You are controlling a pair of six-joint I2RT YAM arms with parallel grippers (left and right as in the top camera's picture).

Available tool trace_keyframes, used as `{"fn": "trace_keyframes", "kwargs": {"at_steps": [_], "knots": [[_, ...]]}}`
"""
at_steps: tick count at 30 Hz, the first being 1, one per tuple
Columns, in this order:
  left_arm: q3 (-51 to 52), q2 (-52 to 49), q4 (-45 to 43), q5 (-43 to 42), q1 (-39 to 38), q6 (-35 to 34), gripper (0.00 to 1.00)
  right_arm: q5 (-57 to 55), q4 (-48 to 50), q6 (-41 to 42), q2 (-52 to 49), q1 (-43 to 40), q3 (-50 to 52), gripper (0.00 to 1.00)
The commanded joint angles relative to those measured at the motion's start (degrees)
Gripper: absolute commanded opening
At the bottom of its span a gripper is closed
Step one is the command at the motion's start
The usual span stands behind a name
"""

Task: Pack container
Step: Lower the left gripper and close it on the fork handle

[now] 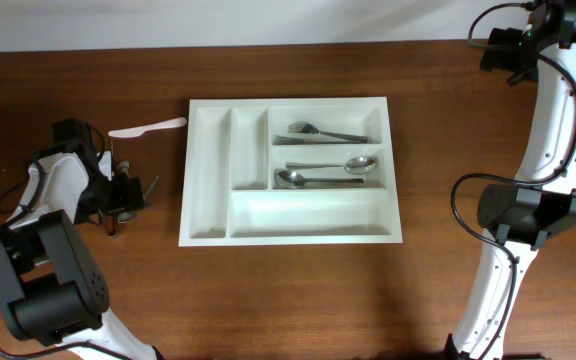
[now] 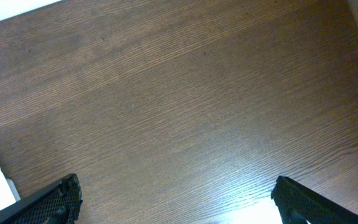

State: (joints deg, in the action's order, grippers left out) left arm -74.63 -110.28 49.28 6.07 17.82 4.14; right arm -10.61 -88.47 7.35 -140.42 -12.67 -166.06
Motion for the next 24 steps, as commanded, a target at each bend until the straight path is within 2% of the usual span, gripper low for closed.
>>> {"fn": "trace_keyframes", "kwargs": {"at_steps": [1, 16, 17, 20, 21, 24], "knots": [[-0.63, -0.72, -1.92, 2.21, 0.52, 2.01, 0.98, -0.11, -0.02, 0.24, 0.22, 0.22, 0.31, 0.99], [-0.63, -6.62, -5.81, 1.51, 3.02, 1.97, 0.89, -0.11, -0.02, 0.24, 0.22, 0.22, 0.31, 0.99], [-0.63, -7.15, -5.79, 0.72, 3.02, 1.97, 0.81, -0.11, -0.02, 0.24, 0.22, 0.22, 0.31, 0.99], [-0.63, -7.45, -5.86, 0.07, 2.95, 1.97, 0.68, -0.11, -0.02, 0.24, 0.22, 0.22, 0.31, 0.99], [-0.63, -7.45, -5.95, -0.07, 2.95, 1.97, 0.59, -0.11, -0.02, 0.24, 0.22, 0.22, 0.31, 0.99], [-0.63, -7.45, -6.05, -0.26, 2.95, 1.97, 0.44, -0.11, -0.02, 0.24, 0.22, 0.22, 0.31, 0.99]]}}
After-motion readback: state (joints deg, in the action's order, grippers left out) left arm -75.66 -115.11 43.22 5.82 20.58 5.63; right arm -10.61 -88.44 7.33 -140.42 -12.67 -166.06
